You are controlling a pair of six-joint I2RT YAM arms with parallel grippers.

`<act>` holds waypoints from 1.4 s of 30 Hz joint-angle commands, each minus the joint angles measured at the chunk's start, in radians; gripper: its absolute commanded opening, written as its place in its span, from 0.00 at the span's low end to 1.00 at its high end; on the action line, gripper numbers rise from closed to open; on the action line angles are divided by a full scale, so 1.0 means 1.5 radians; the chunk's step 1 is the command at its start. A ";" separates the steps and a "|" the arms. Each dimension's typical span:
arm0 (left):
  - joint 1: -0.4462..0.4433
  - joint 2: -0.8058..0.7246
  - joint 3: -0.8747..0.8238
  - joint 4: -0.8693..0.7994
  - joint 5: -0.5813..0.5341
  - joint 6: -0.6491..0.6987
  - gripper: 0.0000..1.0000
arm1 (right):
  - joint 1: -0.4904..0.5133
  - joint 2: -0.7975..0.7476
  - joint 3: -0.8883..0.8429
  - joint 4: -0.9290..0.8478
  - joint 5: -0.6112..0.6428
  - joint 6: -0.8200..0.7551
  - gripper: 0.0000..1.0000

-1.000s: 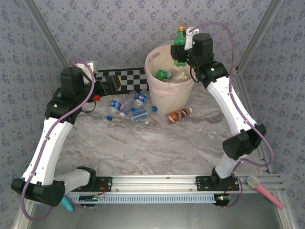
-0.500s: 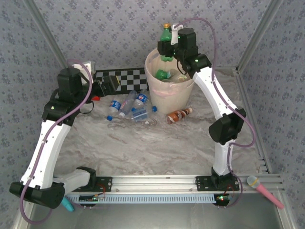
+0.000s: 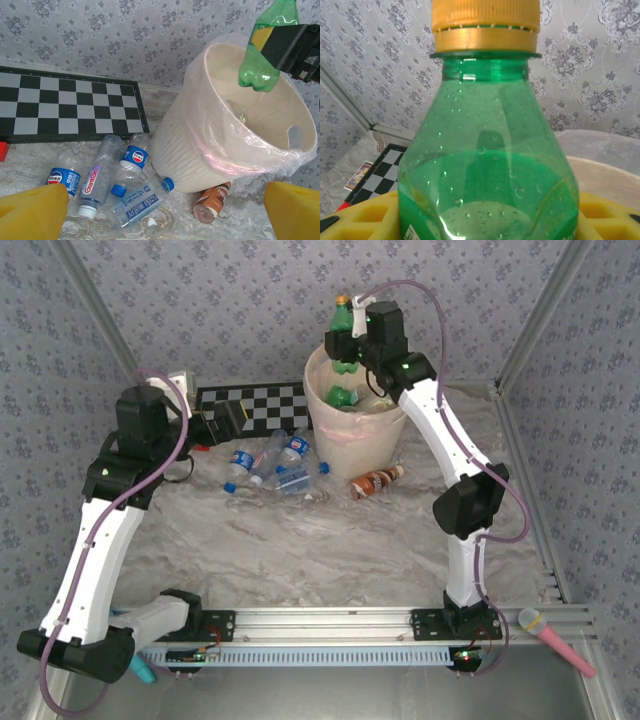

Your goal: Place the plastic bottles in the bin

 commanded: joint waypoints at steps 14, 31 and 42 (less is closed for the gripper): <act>-0.002 -0.008 0.021 0.001 -0.005 -0.005 1.00 | 0.009 -0.029 0.021 -0.013 0.009 -0.022 1.00; -0.013 0.028 0.036 0.011 0.010 -0.007 1.00 | 0.002 -0.132 -0.106 0.005 0.024 -0.007 1.00; -0.044 0.064 0.023 0.038 0.038 0.006 1.00 | -0.063 -0.315 -0.330 -0.010 0.022 0.119 1.00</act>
